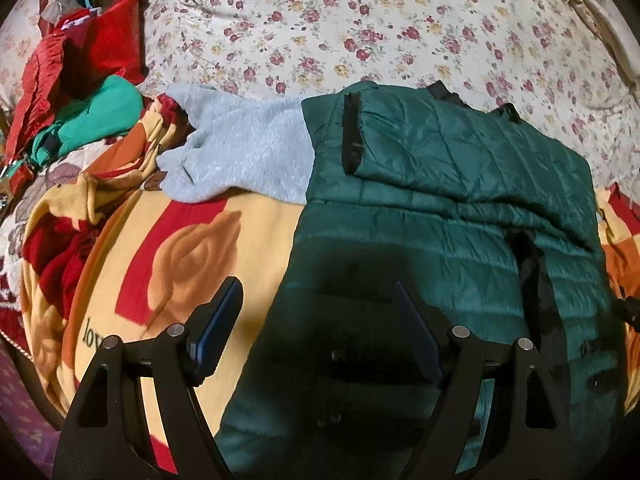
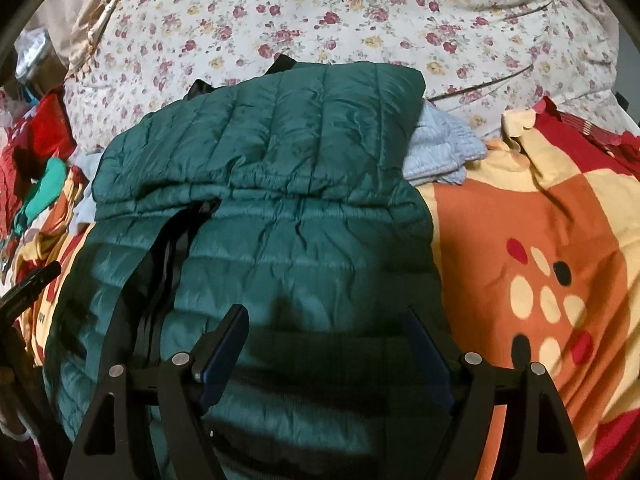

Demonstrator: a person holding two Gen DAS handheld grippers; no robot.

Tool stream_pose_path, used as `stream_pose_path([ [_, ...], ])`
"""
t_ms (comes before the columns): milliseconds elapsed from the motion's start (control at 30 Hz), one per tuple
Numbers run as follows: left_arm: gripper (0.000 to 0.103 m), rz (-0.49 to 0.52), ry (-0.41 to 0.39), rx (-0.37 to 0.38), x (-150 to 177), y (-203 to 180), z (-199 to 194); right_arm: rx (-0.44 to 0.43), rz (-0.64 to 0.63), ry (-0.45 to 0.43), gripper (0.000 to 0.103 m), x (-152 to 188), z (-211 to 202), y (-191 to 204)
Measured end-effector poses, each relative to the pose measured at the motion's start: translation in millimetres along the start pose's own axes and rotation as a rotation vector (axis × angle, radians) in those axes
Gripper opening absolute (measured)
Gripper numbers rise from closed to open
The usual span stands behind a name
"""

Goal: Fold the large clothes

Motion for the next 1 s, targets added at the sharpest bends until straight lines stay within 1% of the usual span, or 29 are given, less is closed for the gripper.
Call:
stream_pose_path([
  [267, 0.078, 0.016, 0.001, 0.000, 18.0, 2.2, -17.2, 0.003, -0.020, 0.008, 0.079, 24.5, -11.5, 3.8],
  [500, 0.078, 0.034, 0.017, 0.001, 33.1, 3.0, -22.6, 0.013, -0.021, 0.033, 0.079, 40.3, -9.7, 3.9],
  [800, 0.078, 0.026, 0.031, 0.006, 43.6, 6.0, -25.8, 0.018, -0.007, 0.039, 0.079, 45.4, -11.0, -1.2],
  [1000, 0.078, 0.016, 0.052, 0.044, 51.7, 8.3, -26.7, -0.003, 0.000, 0.072, 0.079, 48.8, -14.3, -5.5],
])
Point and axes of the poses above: each gripper's, at about its wrist camera, not at the fingertips, and z roughly the way its jaws point, y to its left, x to its underside, the point moved 4 cm from there along z, roughly the way its jaws point, and after that the axes turned 9 degrees about z, right-handed, at the moved point
